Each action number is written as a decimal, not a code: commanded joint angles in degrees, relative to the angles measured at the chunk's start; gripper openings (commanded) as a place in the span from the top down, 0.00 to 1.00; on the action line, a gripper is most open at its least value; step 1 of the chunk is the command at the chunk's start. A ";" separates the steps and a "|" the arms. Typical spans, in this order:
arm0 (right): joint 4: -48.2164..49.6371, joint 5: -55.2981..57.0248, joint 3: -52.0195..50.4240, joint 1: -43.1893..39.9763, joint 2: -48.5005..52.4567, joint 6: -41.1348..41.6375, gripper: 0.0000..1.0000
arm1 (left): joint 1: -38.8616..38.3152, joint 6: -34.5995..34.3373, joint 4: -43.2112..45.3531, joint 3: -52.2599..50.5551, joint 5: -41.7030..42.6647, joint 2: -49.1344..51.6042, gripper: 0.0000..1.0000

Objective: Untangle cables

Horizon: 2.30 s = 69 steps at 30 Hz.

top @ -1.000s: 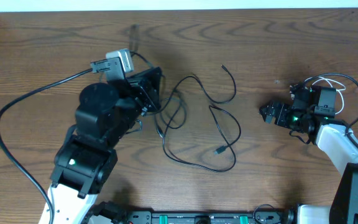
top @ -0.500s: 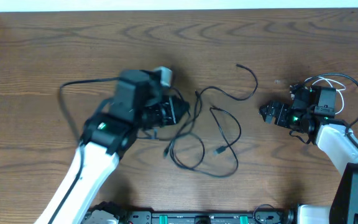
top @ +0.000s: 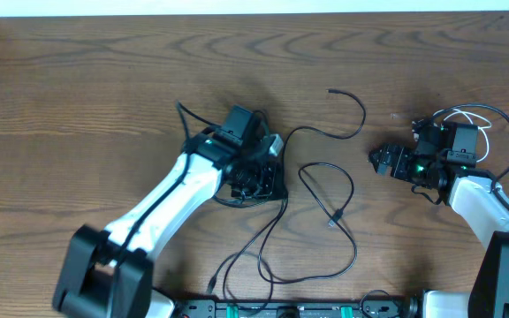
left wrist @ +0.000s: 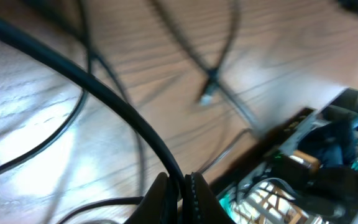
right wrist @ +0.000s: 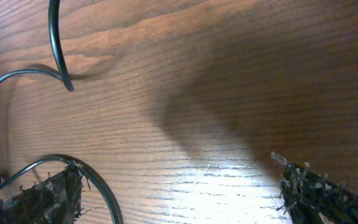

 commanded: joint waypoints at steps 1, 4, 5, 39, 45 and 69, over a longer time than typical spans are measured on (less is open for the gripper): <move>0.02 -0.33 0.00 0.31 0.20 -0.85 0.01 | -0.13 2.78 -1.70 0.28 -5.55 3.78 0.91; 0.02 -0.33 0.00 0.31 0.20 -0.85 0.01 | -0.46 2.80 -2.93 0.28 -8.17 6.60 0.87; 0.02 -0.33 0.00 0.31 0.20 -0.85 0.01 | -0.68 2.80 -3.13 0.28 -8.13 7.45 0.85; 0.02 -0.33 0.00 0.31 0.20 -0.85 0.01 | 10.60 0.81 -6.36 40.06 -12.07 -4.46 0.93; 0.02 -0.33 0.00 0.31 0.20 -0.85 0.01 | 18.21 -3.34 10.23 53.81 -41.51 -11.43 0.93; 0.02 -0.33 0.00 0.31 0.20 -0.85 0.01 | -4.02 6.01 -37.48 49.90 -34.69 17.18 0.93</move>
